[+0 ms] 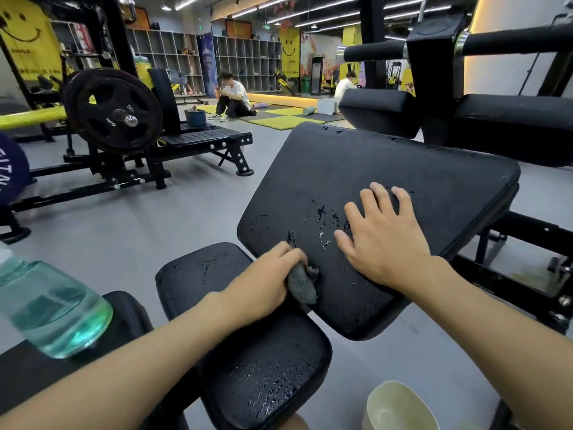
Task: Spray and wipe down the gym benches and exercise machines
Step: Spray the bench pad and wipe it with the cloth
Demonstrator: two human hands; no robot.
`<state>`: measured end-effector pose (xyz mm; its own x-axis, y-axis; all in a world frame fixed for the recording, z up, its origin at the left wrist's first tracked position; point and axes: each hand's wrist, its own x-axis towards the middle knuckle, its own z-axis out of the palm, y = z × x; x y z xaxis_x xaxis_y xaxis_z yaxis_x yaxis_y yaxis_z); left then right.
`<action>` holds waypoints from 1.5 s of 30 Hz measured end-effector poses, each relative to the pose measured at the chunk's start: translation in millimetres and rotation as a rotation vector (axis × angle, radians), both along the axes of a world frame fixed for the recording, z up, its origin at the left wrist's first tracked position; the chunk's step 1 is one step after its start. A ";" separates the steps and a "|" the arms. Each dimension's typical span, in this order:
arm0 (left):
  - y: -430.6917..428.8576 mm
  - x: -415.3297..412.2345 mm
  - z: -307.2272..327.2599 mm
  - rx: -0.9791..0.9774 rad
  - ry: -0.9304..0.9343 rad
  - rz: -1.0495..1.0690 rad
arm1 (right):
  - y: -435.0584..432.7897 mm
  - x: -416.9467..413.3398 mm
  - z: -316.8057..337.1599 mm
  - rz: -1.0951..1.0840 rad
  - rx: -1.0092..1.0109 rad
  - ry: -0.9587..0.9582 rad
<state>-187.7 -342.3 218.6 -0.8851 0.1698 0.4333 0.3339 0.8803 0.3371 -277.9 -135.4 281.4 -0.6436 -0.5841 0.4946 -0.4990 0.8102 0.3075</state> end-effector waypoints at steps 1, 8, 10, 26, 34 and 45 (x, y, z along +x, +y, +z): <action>-5.2 -11.9 4.5 0.000 0.013 0.038 | -0.2 -0.7 -0.8 0.005 0.004 0.002; -12.1 -42.5 6.9 0.113 0.046 0.306 | 2.4 -2.8 -0.1 0.041 0.133 -0.044; -7.8 -14.4 -6.8 0.050 0.030 0.131 | 1.3 -4.1 1.0 0.021 0.144 -0.039; -47.5 -27.2 -5.6 -0.097 -0.069 0.211 | -51.2 -10.4 -19.7 0.169 0.177 -0.067; -61.2 -54.8 11.4 -0.083 -0.235 0.477 | -50.5 -12.8 -22.2 0.184 0.153 -0.022; -86.7 -86.7 9.1 0.627 -0.147 0.684 | -50.1 -15.9 -22.8 0.185 0.114 -0.021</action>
